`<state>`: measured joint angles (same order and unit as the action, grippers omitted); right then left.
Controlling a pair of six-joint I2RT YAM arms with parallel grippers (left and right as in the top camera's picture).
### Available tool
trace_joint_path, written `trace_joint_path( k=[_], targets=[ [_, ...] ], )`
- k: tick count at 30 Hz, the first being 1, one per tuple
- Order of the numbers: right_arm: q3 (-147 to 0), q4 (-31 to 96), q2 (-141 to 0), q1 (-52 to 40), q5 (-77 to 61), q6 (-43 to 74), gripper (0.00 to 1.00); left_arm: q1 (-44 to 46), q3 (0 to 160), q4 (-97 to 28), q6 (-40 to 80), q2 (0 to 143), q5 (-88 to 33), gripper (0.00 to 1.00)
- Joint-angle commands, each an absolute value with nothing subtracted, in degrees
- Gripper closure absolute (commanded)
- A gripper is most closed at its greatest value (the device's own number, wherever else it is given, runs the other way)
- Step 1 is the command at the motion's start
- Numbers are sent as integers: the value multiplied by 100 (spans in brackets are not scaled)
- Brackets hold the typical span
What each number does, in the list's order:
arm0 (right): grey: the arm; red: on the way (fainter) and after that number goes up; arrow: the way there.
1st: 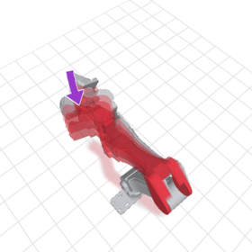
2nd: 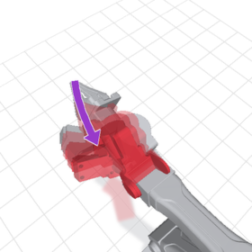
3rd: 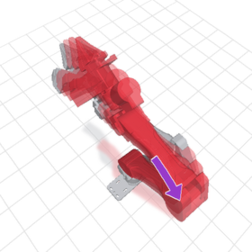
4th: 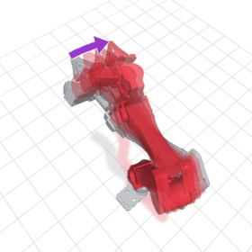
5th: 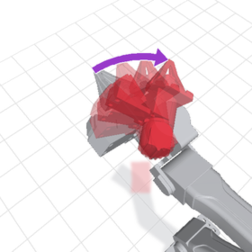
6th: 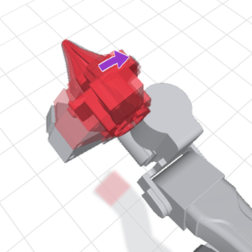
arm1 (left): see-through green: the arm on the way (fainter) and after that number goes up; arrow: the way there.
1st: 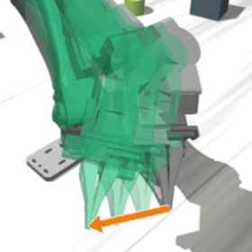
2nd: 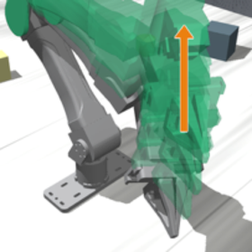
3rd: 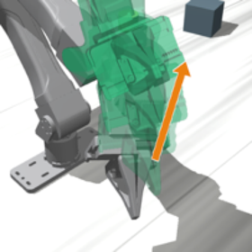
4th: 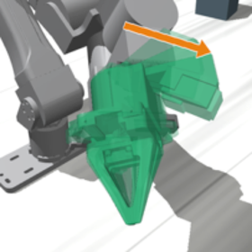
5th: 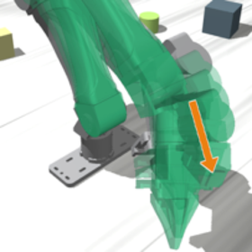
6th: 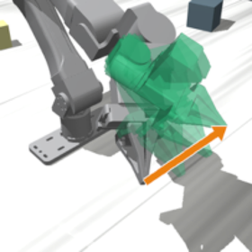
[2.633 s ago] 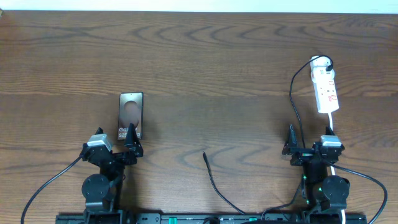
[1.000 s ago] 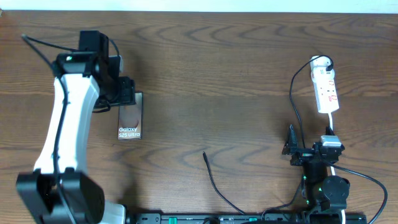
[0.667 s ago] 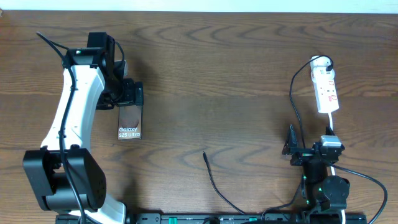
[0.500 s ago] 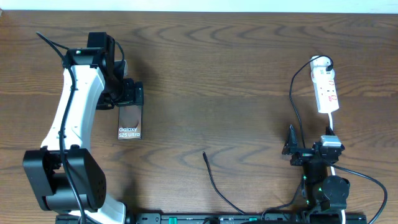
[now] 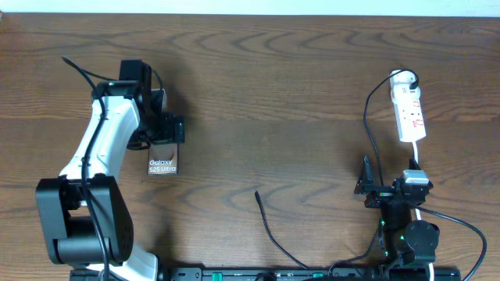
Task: Plug charger to phone and switch on socket
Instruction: 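Move the left gripper down onto the black Galaxy phone box, then close the left gripper on the phone box edges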
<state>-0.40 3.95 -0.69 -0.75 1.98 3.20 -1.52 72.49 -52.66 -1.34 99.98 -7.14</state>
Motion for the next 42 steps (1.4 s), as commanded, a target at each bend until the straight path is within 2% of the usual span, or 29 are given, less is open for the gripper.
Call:
trace_joint_path(
  k=[1,13,42],
  targets=[
    [-32,410,-43,-40,242,250,1,-187,6919,-5028,-198,9998,-655,2],
    [-32,410,-43,-40,242,250,1,-187,6014,-3994,-252,9998,-458,2],
    [-32,410,-43,-40,242,250,1,-187,6012,-3457,-233,9998,-386,2]
  ],
)
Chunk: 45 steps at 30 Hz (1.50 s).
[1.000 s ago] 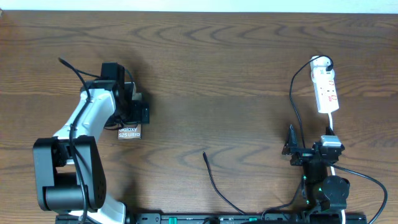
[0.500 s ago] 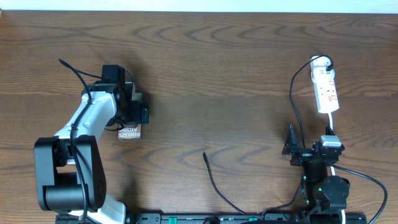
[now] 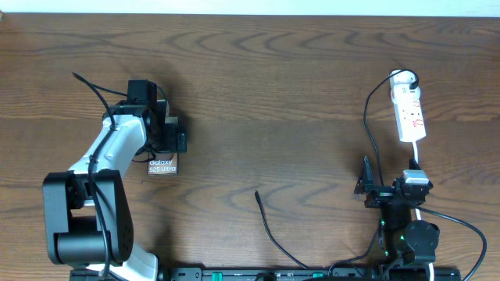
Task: Plug charger to phone and switch on socket
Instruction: 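Close the left gripper on the phone box edges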
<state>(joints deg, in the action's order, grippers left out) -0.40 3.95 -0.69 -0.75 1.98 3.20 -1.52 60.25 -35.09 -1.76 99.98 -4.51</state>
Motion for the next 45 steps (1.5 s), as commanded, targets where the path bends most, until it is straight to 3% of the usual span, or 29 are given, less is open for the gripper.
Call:
trace_joint_path(
  k=[1,45],
  targets=[
    [-32,410,-43,-43,242,250,1,-187,6027,-3452,-233,9998,-386,2],
    [-32,410,-45,-40,242,250,1,-224,6287,-3618,-307,10707,-480,2]
  ],
)
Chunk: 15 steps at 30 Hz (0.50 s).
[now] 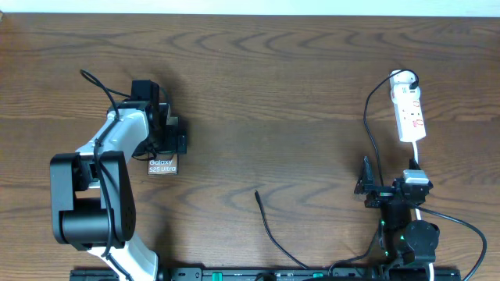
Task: Plug charger to phone and switch on socket
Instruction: 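Close the left gripper on the phone box edges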
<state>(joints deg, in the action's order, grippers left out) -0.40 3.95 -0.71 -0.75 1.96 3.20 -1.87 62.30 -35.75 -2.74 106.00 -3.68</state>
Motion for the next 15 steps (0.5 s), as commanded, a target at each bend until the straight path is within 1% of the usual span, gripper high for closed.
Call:
trace_joint_path(
  k=[1,15],
  targets=[
    [-32,410,-45,-40,242,250,1,-224,6287,-3612,-325,10707,-519,2],
    [-32,410,-45,-40,242,250,1,-224,6287,-3586,-342,10707,-545,2]
  ],
)
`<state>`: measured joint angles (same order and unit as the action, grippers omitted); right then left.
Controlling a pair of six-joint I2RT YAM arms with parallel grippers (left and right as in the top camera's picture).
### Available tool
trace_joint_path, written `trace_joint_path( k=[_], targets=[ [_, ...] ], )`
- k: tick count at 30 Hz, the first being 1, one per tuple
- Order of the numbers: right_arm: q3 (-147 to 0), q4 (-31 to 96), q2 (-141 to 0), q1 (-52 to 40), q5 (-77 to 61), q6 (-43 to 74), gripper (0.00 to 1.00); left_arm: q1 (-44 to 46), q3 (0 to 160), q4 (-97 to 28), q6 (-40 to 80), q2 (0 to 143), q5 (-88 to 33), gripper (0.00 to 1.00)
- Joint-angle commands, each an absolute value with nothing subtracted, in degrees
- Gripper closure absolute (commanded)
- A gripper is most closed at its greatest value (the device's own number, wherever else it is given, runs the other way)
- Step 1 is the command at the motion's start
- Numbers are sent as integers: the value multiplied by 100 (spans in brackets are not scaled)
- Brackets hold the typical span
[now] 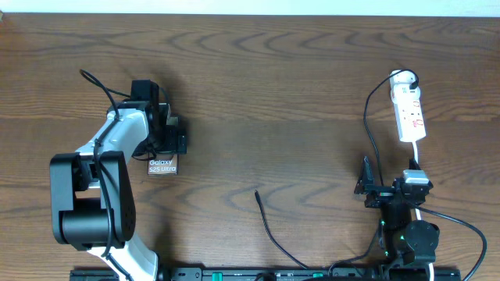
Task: Plug charger to phone and switch on socket
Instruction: 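Close the left gripper on the phone box edges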
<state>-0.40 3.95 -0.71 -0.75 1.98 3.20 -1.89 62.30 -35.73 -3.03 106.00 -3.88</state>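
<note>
The phone (162, 165), its screen reading Galaxy S25 Ultra, lies at the table's left. Its far end is covered by my left gripper (170, 139), which hangs right over it; the wrist hides the fingers, so their state does not show. The black charger cable lies at the front middle with its free tip (257, 193) bare on the wood. At the right lies the white socket strip (409, 109), a plug in its far end. My right gripper (365, 173) rests near the front right, fingers together, holding nothing.
A black cable (367, 125) runs from the strip's plug down along its left side toward the right arm's base (410, 234). The left arm's base (82, 211) stands at the front left. The wooden table (273, 94) ends at a white wall at the back.
At first my left gripper stood over the phone's far end with the arm stretched further back. Then the arm's elbow had shifted and the gripper sat slightly nearer the phone. It has kept that place. The phone, cable tip, strip and right arm have not moved.
</note>
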Motion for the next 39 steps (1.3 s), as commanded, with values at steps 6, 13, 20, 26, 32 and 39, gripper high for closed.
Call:
trace_joint_path(
  k=[6,13,20,26,32,39],
  targets=[
    [-32,410,-45,-40,242,250,1,-224,6287,-3579,-342,10707,-530,5],
    [-32,410,-45,-40,242,250,1,-224,6287,-3583,-342,10707,-530,10],
    [-32,410,-45,-40,242,250,1,-224,6287,-3583,-342,10707,-530,11],
    [-32,410,-45,-43,242,250,1,-224,6285,-3612,-342,10707,-530,11],
    [-32,410,-45,-43,242,250,1,-224,6285,-3638,-342,10707,-530,11],
    [-32,410,-45,-43,242,250,1,-224,6285,-3636,-342,10707,-530,16]
  ],
)
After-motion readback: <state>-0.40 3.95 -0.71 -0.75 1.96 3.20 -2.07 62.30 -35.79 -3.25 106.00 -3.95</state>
